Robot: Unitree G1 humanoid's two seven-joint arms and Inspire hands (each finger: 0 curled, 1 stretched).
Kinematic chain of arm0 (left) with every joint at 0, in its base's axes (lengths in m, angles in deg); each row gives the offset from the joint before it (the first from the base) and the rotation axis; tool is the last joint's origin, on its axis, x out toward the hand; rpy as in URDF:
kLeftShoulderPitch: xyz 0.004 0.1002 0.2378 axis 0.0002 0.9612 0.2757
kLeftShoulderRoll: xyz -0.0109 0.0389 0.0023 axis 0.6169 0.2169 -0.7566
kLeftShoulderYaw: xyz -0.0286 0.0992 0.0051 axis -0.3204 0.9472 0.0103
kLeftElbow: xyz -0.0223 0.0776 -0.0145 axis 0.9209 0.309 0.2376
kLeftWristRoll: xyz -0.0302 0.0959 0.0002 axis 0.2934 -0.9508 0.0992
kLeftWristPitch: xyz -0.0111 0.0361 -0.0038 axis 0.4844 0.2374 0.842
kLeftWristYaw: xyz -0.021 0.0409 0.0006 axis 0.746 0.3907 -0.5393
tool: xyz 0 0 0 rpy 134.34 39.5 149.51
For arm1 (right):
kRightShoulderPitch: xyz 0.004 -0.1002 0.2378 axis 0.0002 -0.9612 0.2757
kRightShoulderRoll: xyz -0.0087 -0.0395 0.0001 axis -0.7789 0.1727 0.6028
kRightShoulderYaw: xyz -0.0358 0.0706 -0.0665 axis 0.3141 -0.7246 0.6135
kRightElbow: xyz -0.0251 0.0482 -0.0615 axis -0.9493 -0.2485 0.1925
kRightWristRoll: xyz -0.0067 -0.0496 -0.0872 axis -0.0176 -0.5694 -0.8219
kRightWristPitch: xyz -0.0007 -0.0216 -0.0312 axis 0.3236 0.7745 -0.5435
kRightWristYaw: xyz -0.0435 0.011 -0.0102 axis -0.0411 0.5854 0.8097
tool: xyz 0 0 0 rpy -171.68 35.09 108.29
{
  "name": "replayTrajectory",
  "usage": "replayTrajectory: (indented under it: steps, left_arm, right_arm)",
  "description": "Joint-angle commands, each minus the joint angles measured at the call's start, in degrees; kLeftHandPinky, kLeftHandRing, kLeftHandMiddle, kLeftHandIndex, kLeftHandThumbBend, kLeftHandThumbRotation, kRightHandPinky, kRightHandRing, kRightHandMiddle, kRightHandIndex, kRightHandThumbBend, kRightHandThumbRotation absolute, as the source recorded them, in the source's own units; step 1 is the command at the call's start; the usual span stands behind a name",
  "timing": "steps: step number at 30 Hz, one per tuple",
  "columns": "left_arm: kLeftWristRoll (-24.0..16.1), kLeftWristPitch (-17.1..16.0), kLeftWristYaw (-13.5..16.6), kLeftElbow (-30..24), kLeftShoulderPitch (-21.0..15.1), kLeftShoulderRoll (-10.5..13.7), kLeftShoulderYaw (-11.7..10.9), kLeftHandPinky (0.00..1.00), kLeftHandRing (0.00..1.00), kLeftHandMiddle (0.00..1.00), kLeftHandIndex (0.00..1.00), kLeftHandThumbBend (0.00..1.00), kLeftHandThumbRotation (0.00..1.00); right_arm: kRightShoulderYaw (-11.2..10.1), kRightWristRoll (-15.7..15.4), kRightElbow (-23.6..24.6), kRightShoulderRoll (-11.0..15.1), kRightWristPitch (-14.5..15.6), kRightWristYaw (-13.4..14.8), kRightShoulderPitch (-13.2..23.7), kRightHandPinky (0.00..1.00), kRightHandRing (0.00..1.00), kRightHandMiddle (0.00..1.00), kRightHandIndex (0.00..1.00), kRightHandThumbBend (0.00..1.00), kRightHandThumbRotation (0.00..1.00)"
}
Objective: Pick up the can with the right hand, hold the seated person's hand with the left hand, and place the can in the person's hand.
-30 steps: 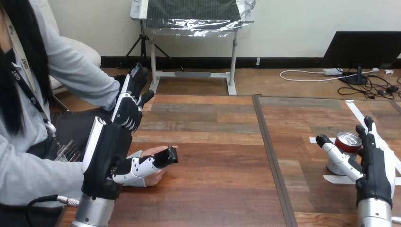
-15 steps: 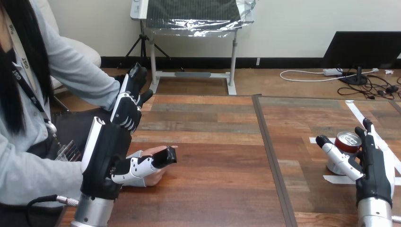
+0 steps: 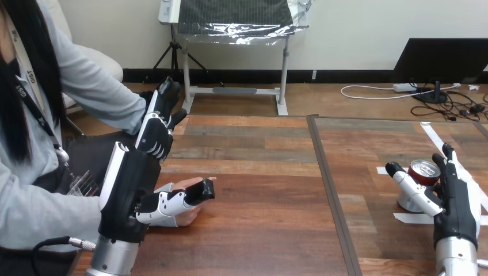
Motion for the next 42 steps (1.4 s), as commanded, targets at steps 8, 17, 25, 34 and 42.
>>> replayTrajectory:
  steps: [8, 17, 25, 34, 42]
  left_arm:
    - [1.5, 0.1, -0.5, -3.6, -2.4, 0.2, -0.7, 0.94, 1.0, 1.0, 1.0, 1.0, 0.52]
    - [1.5, -0.5, -0.7, -3.4, -2.4, 0.3, -0.8, 0.94, 1.0, 1.0, 1.0, 1.0, 0.52]
    - [1.5, 0.1, -0.8, -4.3, -2.0, 0.4, -0.7, 0.94, 1.0, 1.0, 1.0, 1.0, 0.53]
    - [1.3, -0.2, -0.9, -4.8, -1.9, 0.6, -0.8, 0.94, 1.0, 1.0, 1.0, 1.0, 0.53]
    - [1.8, -0.2, -1.4, -5.3, -1.9, 0.8, -0.7, 0.95, 1.0, 1.0, 1.0, 1.0, 0.53]
  right_arm:
    - [-0.3, 0.0, -1.2, 0.6, 1.9, 0.3, 4.2, 0.88, 0.94, 0.93, 0.98, 0.99, 0.42]
    - [-1.1, 1.0, -1.3, 0.5, 3.2, -0.1, 5.2, 0.83, 0.9, 0.9, 0.95, 0.99, 0.35]
    - [-1.8, 1.7, -1.3, 0.3, 4.4, 0.3, 5.9, 0.76, 0.86, 0.87, 0.91, 0.95, 0.24]
    - [-1.7, 1.0, -1.3, 0.4, 5.7, 3.5, 6.8, 0.66, 0.75, 0.8, 0.82, 0.89, 0.05]
    - [-2.1, 1.2, -1.1, 0.5, 5.8, 4.4, 7.6, 0.6, 0.65, 0.69, 0.71, 0.88, 0.01]
